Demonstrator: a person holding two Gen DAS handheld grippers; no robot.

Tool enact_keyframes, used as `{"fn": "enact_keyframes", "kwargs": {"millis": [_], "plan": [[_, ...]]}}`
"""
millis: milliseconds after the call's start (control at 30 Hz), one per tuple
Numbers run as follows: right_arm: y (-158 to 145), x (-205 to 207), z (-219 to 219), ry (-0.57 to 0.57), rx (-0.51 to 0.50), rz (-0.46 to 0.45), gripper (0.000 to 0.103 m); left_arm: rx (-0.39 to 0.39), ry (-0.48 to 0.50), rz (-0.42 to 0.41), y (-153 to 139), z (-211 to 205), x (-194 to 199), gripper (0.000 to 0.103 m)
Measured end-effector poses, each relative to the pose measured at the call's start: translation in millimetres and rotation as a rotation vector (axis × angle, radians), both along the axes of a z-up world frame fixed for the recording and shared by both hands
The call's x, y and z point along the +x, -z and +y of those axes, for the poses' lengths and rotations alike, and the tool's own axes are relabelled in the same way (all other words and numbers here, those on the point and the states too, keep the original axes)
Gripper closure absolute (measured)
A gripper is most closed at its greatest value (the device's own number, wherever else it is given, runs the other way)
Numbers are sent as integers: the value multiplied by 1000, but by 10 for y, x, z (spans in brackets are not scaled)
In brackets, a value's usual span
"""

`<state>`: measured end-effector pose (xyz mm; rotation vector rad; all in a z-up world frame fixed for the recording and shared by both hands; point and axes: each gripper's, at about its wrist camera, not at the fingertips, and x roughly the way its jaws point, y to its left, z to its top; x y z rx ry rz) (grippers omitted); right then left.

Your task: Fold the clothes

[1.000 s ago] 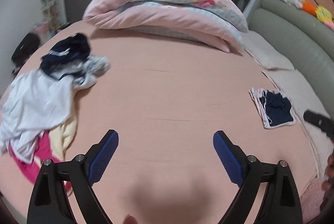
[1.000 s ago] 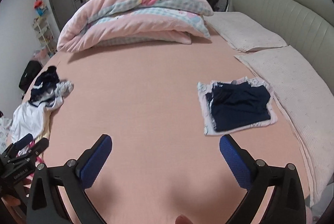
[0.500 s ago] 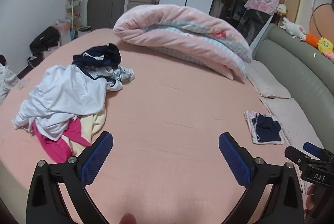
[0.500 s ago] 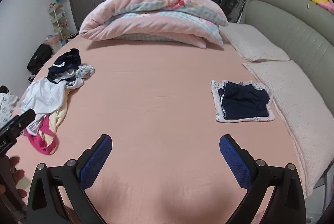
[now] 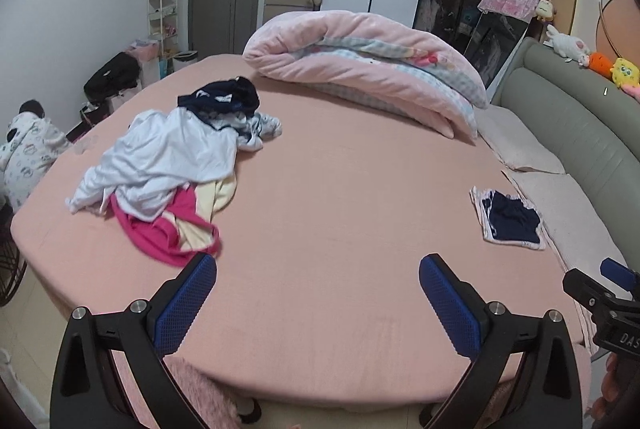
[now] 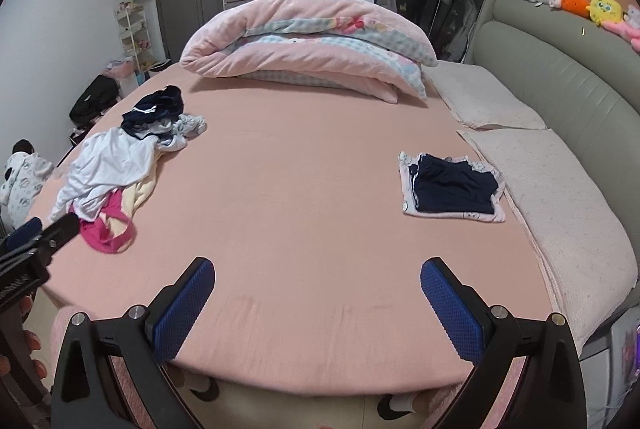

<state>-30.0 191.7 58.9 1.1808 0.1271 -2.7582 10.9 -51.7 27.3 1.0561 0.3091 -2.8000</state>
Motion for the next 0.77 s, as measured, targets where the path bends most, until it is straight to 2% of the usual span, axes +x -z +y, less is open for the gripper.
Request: {"fn": "enact_keyframes", "kwargs": {"millis": [233,333,767], "plan": [[165,332,84,15,-23,-13,0,20,-3,-53,216,164,250,0],[248,454,81,37,-4,-10,0,-26,10,-77,297,292,335,0],[329,550,174,63,-17,-24,0,-18,52,-115,428,523,525,0]]}}
